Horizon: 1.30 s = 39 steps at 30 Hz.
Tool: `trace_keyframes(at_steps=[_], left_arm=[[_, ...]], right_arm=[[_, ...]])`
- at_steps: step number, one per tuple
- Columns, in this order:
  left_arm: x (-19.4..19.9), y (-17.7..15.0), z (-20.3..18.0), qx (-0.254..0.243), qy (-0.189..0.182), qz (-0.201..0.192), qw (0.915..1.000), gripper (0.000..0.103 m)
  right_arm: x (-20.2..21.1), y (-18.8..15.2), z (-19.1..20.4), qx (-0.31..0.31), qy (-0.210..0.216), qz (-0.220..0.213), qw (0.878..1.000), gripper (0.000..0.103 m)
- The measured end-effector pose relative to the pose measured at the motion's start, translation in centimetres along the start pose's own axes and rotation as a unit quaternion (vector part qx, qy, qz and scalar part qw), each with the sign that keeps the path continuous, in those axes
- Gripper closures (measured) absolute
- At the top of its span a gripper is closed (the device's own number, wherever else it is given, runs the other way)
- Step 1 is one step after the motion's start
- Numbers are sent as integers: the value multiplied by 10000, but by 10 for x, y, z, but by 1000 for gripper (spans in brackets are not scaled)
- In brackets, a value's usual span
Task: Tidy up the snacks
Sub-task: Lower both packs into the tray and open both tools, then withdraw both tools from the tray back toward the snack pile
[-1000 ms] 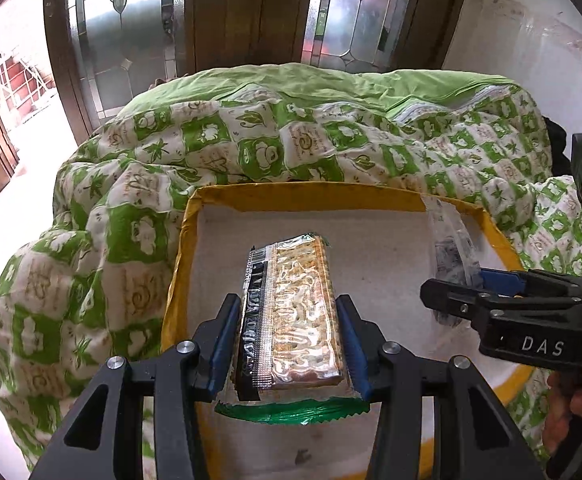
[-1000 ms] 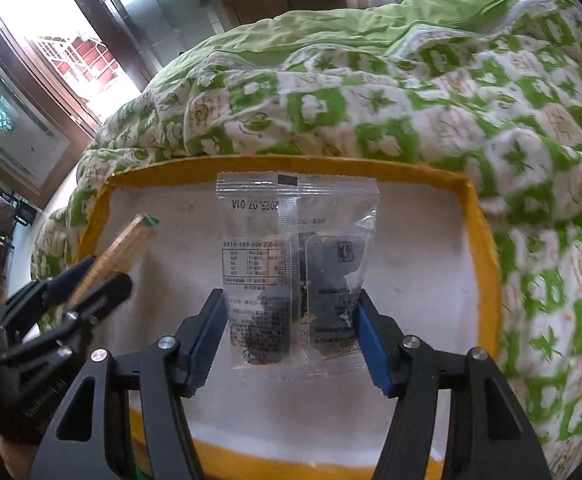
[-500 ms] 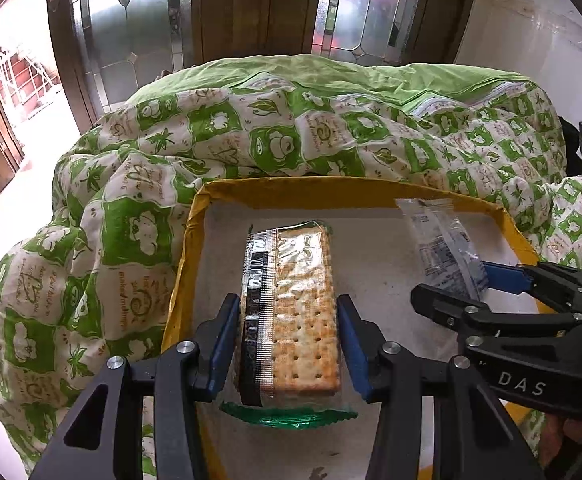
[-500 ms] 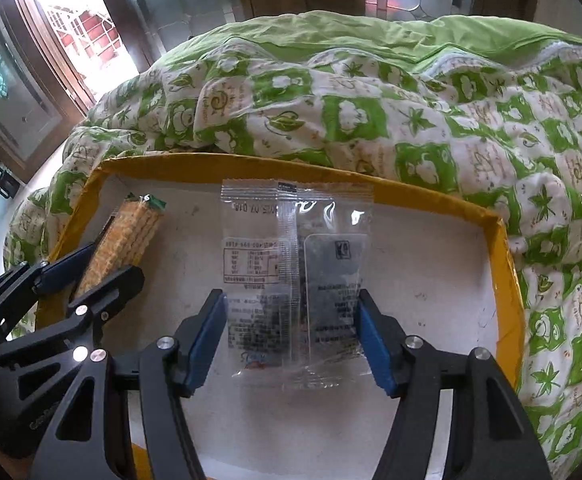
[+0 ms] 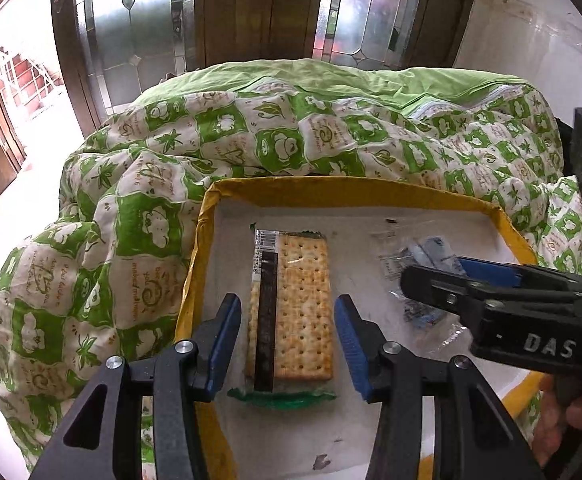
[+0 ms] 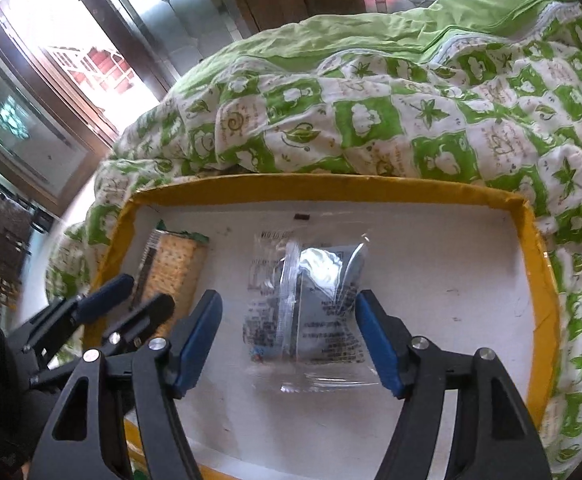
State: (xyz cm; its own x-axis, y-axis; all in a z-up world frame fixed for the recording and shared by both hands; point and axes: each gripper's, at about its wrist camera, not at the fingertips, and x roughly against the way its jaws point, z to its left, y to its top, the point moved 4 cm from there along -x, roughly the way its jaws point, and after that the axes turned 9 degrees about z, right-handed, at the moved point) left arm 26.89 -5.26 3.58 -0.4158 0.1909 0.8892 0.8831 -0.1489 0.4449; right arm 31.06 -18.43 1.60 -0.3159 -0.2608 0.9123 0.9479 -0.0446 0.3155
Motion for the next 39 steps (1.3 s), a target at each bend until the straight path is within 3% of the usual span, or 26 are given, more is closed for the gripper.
trace_keyframes(at_steps=[4,7,9,14,16,19,26,30,33,37,39], left_arm=[[4,-5,0,-42,19,-9,10000,52],[7,-9,-1,-103,55,-28,9999,52],[9,-12,-2,-106,26,-23,9999,52],[18,-20,-3,-141,-34,-57,9999,52],[23,-24,-4,-154,-46,-86,9998,52],[31,-30,-4,-162,19,-194,9997,42],[40,-43,-9,-246,260,-248,9991,41],[45,-53,-13,-316,80,-322,9989,41],[51,-59,-15,-317,135,-393,9986,41],[58,-68,-18,-322,207,-426,9984,41],[61,-73,-18,-267,187,-436,9985,31]], right_arm=[[-2,0,4,-32,182,-80,9998,45],[-5,0,7,-262,664,-57,9974,47],[-8,0,11,-270,766,-75,9967,47],[-1,-3,15,-204,677,-236,9972,45],[9,-6,14,-252,697,-339,9967,36],[24,-13,14,-261,609,-506,9965,34],[54,-40,6,-327,471,-763,9954,28],[64,-56,1,-296,273,-864,9954,27],[71,-66,-7,-396,212,-956,9944,19],[75,-75,-12,-496,204,-989,9937,19],[77,-80,-14,-500,180,-1008,9935,18]])
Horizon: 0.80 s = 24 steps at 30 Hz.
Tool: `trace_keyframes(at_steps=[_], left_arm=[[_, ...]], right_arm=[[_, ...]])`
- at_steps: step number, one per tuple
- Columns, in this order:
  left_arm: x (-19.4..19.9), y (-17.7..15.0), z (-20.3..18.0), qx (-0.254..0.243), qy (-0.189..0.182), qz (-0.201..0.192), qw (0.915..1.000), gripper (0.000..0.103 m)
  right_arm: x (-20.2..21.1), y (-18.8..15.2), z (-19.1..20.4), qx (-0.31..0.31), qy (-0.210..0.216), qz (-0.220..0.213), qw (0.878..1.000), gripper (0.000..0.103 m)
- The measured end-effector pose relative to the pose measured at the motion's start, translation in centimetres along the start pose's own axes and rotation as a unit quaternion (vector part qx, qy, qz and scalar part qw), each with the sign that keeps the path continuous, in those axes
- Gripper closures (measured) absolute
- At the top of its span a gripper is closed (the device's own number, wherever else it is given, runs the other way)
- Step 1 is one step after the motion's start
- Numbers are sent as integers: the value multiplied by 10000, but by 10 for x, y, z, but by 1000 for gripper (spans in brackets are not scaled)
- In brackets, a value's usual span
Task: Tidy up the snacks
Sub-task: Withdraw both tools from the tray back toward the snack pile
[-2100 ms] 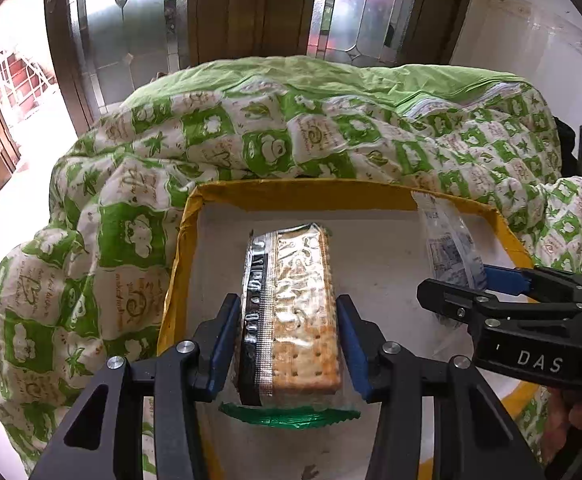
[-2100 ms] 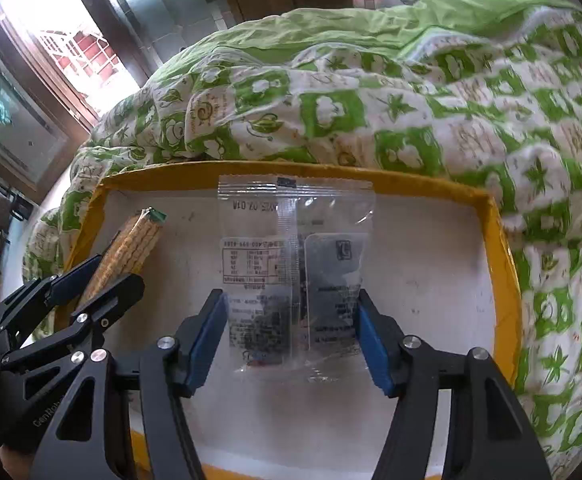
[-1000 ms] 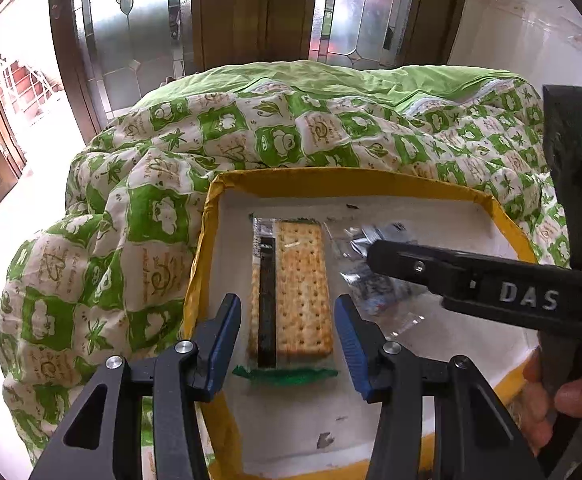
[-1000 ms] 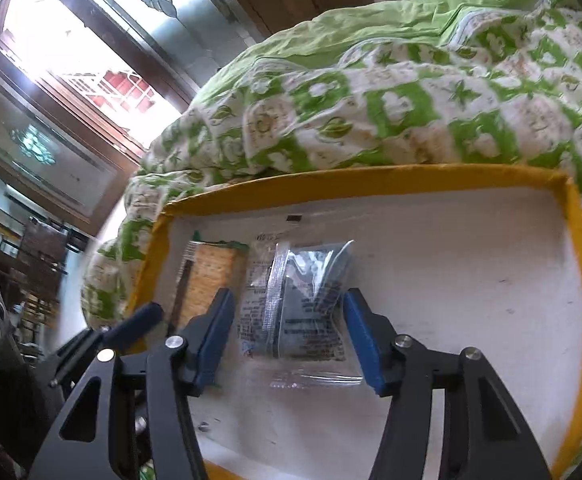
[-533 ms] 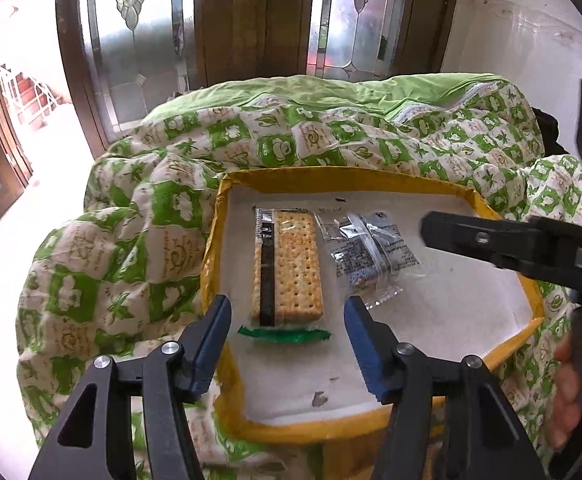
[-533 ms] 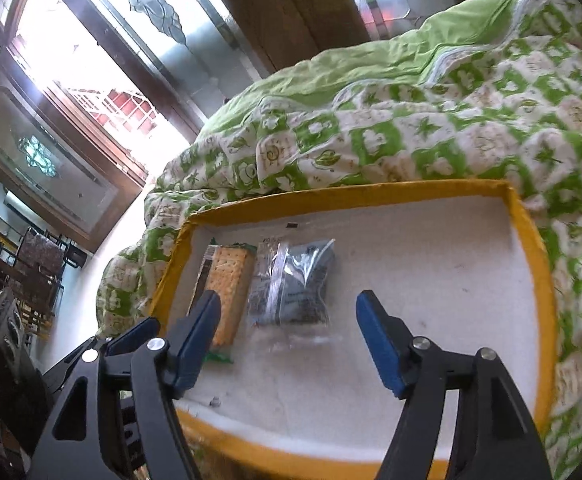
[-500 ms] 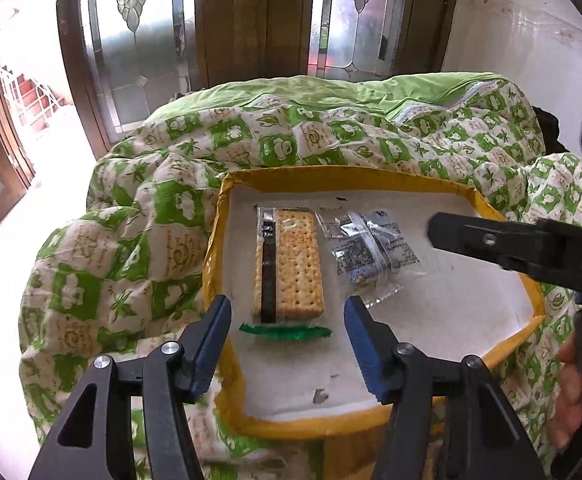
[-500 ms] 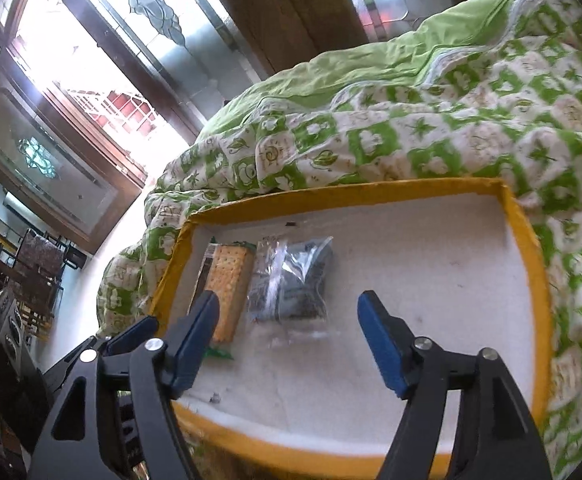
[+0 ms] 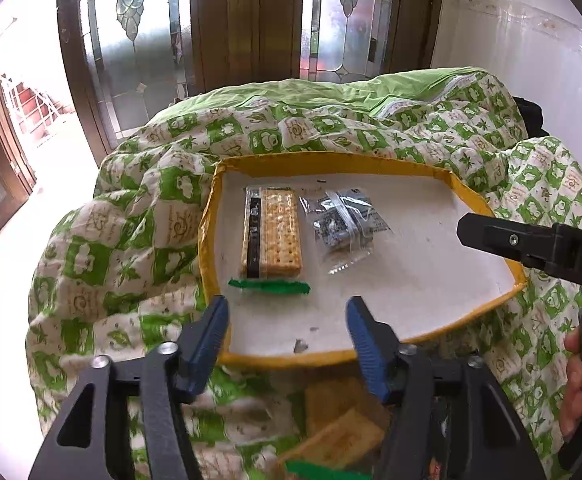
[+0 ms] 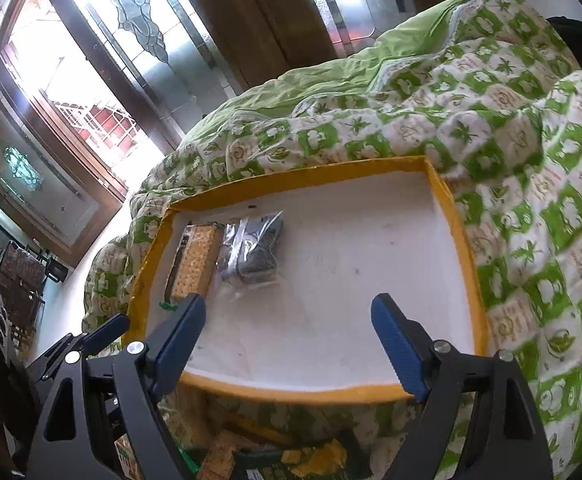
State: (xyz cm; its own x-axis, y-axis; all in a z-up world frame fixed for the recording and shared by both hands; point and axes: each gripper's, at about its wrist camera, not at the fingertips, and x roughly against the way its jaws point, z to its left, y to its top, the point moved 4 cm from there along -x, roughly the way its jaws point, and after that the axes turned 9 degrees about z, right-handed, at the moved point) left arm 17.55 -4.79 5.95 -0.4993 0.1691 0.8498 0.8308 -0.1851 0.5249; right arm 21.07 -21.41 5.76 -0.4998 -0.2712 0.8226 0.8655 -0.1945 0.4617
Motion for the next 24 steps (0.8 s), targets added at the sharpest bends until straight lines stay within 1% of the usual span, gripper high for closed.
trace_keyframes(at_steps=[1,3,11,14,19,24], left_arm=[[3,-3,0,39,-1,-30,10000,27],[8,-8,1,53,26,-64,10000,26],[24,-40,9,120,-73,-11,9999,26],[34,-52,15,205,-71,-54,9997,26],[53,-68,29,393,-100,-183,9990,19],[71,-83,43,533,-82,-294,9981,17]], right_arm=[[2,-2,-1,2,-17,-21,10000,16],[5,-6,-1,13,-40,-48,10000,13],[13,-31,-2,57,-3,22,10000,13],[16,-42,-2,88,16,64,9999,13],[22,-59,-2,126,42,104,9999,13],[25,-76,-3,150,93,191,9997,13]])
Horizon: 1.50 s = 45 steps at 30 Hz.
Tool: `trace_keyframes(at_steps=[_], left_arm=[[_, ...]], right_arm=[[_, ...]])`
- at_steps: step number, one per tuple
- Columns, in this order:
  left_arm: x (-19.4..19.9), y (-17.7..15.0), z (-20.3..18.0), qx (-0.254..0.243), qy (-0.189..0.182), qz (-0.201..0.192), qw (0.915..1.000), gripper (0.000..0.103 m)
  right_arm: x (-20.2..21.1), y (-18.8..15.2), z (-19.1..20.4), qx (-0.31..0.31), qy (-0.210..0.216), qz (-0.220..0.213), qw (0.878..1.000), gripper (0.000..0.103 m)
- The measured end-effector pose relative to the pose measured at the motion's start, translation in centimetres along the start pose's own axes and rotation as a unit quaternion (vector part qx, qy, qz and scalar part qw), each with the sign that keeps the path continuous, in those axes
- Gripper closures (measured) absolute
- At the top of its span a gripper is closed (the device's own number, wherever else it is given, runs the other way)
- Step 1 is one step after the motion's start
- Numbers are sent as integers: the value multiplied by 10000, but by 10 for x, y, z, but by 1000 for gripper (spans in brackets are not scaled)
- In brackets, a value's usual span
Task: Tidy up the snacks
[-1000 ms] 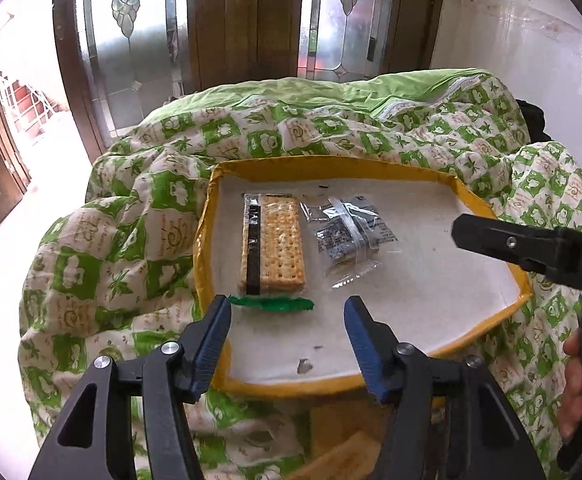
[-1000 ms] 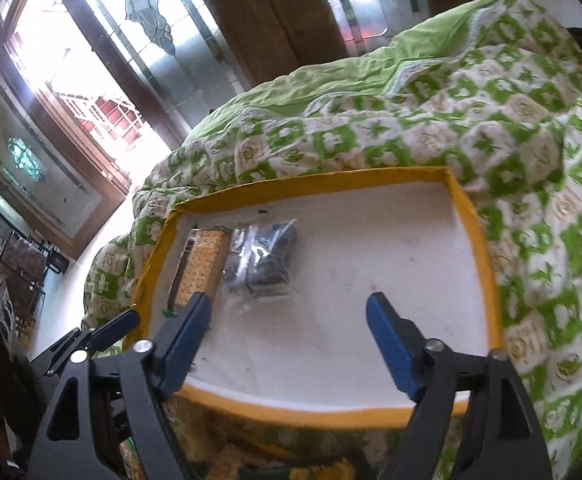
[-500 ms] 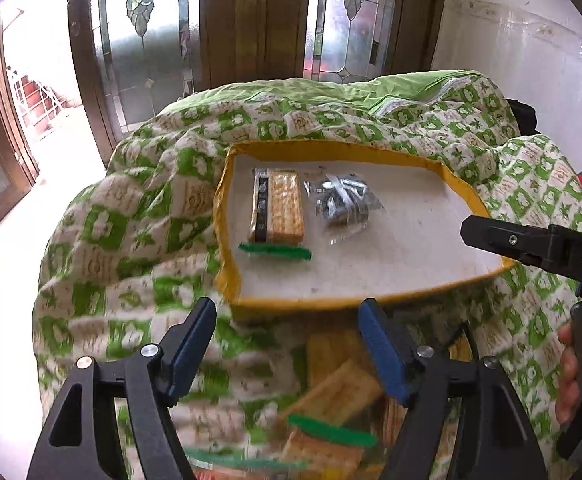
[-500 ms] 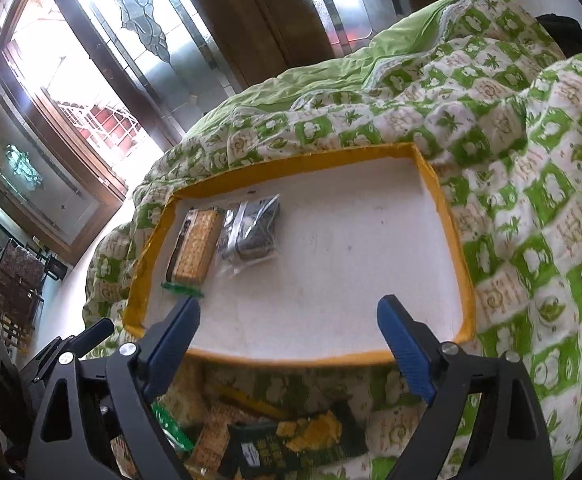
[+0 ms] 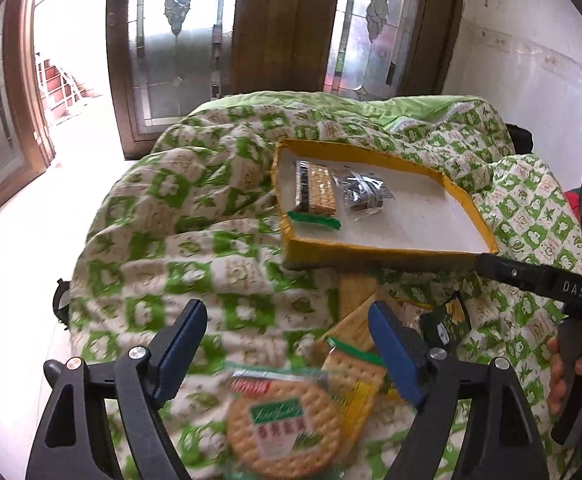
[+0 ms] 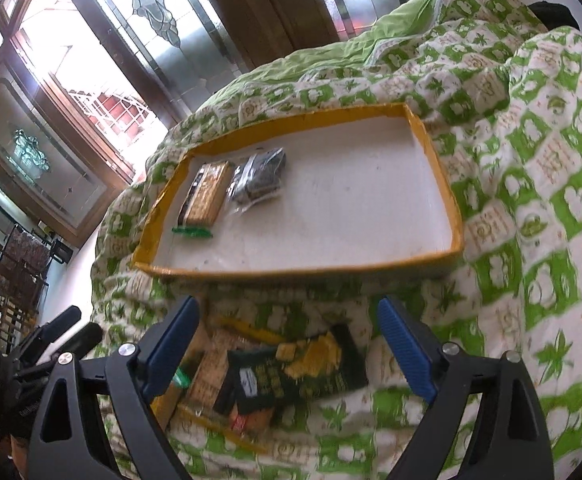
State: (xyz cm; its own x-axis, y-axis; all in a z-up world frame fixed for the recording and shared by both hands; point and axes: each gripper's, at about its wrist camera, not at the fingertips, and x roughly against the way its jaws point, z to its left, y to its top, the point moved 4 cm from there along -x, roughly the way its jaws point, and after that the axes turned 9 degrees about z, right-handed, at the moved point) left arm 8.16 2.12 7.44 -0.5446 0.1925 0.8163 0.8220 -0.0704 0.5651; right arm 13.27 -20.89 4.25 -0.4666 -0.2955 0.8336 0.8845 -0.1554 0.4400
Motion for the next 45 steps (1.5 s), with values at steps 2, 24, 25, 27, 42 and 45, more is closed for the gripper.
trace_keyframes(at_steps=[2,24,25,27,42,45], left_arm=[[5,-8,7,46,39,-7,10000,16],[7,-72,18,325,-386,342,9981,15],[6,-71,16,311,-407,350,9981,15],[-1,-69,12,285,-415,423,9978,14],[-32,-68,7,359,-556,717,9952,13],[-34,-68,8,353,-561,726,9952,13]], right_arm=[[1,-6,1,20,24,34,10000,13],[-2,-50,7,148,61,388,9991,13],[-3,-50,7,154,53,396,9991,13],[-5,-50,6,165,26,435,9989,13],[-24,-54,1,243,-298,773,9963,13],[-27,-56,4,318,-339,859,9952,13]])
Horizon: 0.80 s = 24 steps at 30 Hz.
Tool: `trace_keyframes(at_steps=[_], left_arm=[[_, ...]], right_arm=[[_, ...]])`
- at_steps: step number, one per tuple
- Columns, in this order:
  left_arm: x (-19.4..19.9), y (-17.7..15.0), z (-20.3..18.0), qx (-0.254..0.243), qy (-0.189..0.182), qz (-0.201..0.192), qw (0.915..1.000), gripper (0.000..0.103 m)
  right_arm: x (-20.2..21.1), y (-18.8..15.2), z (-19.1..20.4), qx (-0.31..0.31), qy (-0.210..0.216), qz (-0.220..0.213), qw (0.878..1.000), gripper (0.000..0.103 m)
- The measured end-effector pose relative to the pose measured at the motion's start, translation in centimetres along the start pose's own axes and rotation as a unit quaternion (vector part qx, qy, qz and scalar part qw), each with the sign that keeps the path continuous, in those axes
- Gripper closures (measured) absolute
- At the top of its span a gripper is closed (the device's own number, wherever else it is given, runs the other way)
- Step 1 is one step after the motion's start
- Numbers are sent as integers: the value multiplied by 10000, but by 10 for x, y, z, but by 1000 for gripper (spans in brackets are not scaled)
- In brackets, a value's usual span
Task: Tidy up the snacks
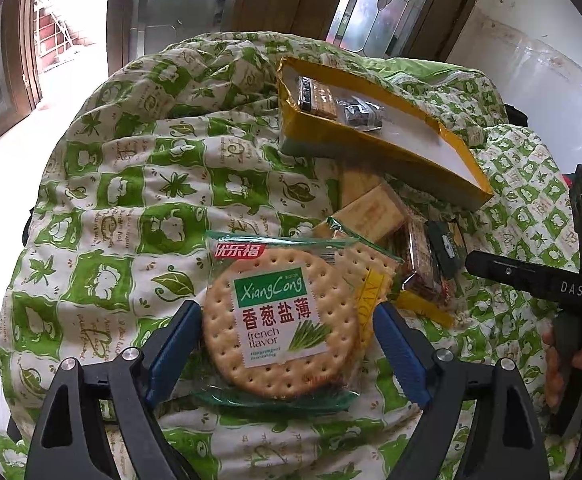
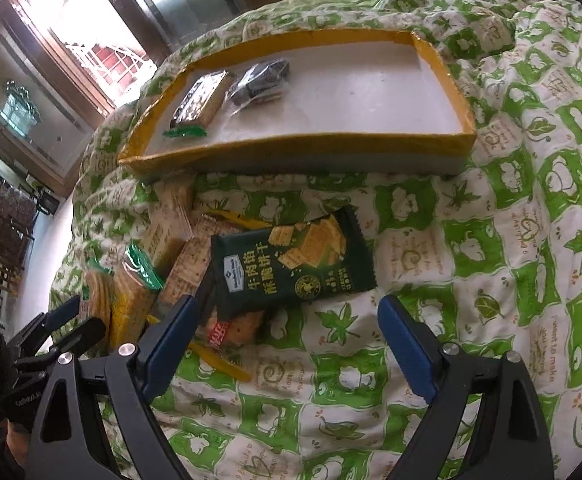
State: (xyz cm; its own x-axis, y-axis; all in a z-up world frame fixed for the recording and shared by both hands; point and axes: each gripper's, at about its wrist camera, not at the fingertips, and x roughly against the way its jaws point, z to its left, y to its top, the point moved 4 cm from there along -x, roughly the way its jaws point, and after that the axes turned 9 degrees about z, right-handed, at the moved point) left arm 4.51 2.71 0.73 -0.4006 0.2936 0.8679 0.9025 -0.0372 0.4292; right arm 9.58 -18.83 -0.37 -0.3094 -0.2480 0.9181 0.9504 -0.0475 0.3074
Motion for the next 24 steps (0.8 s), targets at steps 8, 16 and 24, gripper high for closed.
trace_keyframes(at_steps=[8,16,24], left_arm=[[-3,-3,1,-103,31,5,9999,20],[0,-7,-2,-153,-2,-101,9998,23],[-1,-7,-3,-149,33,-107,9998,23]], right_arm=[[-7,-8,13,119,155,327,9993,13],[-15,-12,32,-238,836,632,9942,13],[-39,2,47,-686,893,772,9906,13]])
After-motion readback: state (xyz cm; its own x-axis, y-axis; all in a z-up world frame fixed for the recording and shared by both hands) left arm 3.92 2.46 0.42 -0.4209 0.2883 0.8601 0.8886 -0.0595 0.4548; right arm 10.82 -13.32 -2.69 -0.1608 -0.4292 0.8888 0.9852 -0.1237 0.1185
